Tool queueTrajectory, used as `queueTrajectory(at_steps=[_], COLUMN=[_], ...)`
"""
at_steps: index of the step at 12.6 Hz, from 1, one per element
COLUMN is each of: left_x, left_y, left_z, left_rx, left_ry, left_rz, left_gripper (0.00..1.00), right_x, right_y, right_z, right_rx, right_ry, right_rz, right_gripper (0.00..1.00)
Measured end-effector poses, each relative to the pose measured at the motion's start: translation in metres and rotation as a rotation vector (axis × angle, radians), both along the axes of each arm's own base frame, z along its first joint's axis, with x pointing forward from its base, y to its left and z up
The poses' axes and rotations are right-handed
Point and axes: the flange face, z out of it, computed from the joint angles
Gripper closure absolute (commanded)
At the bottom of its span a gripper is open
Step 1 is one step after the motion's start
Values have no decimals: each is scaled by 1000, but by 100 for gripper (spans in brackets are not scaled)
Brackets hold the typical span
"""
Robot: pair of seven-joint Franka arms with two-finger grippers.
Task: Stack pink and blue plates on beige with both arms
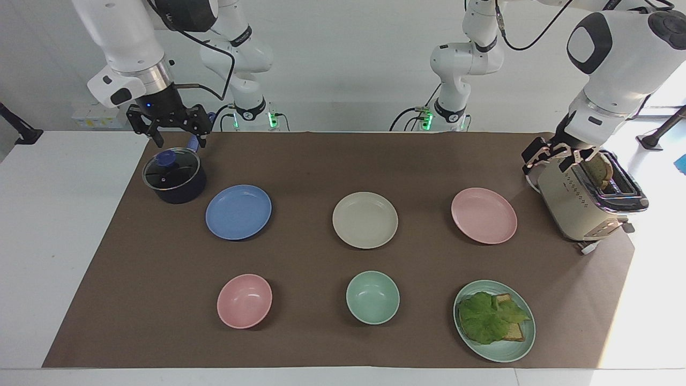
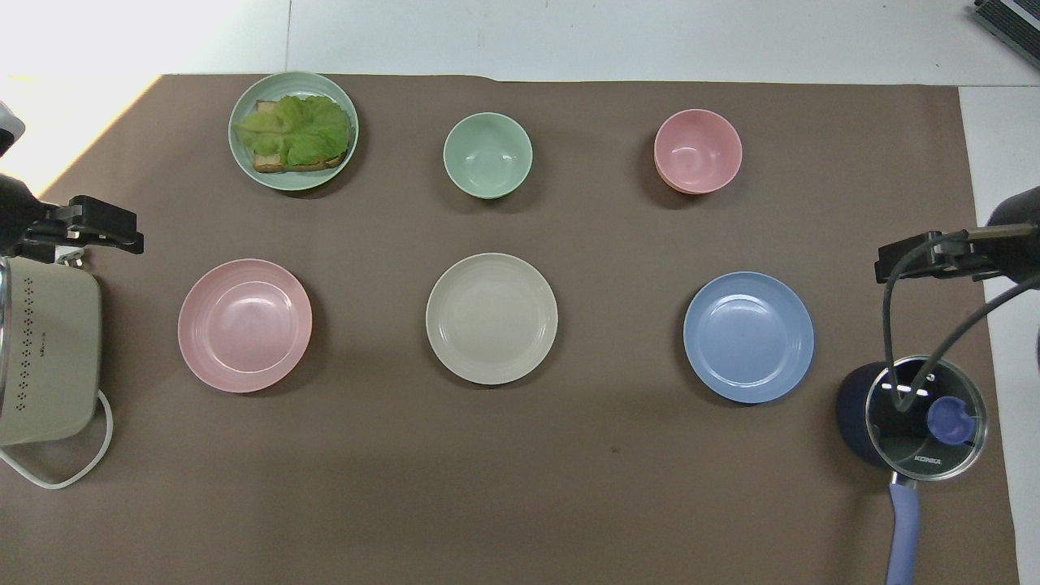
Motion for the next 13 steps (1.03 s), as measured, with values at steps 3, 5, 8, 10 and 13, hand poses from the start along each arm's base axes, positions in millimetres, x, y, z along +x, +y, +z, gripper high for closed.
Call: queueTrajectory(at_steps=[3, 5, 8, 10, 13], left_x=[0, 0, 0, 0, -1], left_y=[0, 0, 0, -2, -3], left_z=[0, 0, 0, 0, -3], left_rx=[0, 0, 0, 0, 0], left_ry=[0, 0, 0, 0, 5], left_rz=[0, 0, 0, -4, -6], left_gripper=[0, 0, 0, 0, 0], right_x=[-1, -2, -3, -4, -4], right_y=[3, 3, 3, 1, -2], right_z=[2, 3, 3, 3, 3], right_rx=[0, 0, -1, -1, -1], right_ry=[-4, -4, 2, 4, 5], right_rz=[1, 1, 0, -4, -8], right_gripper=[0, 0, 0, 0, 0])
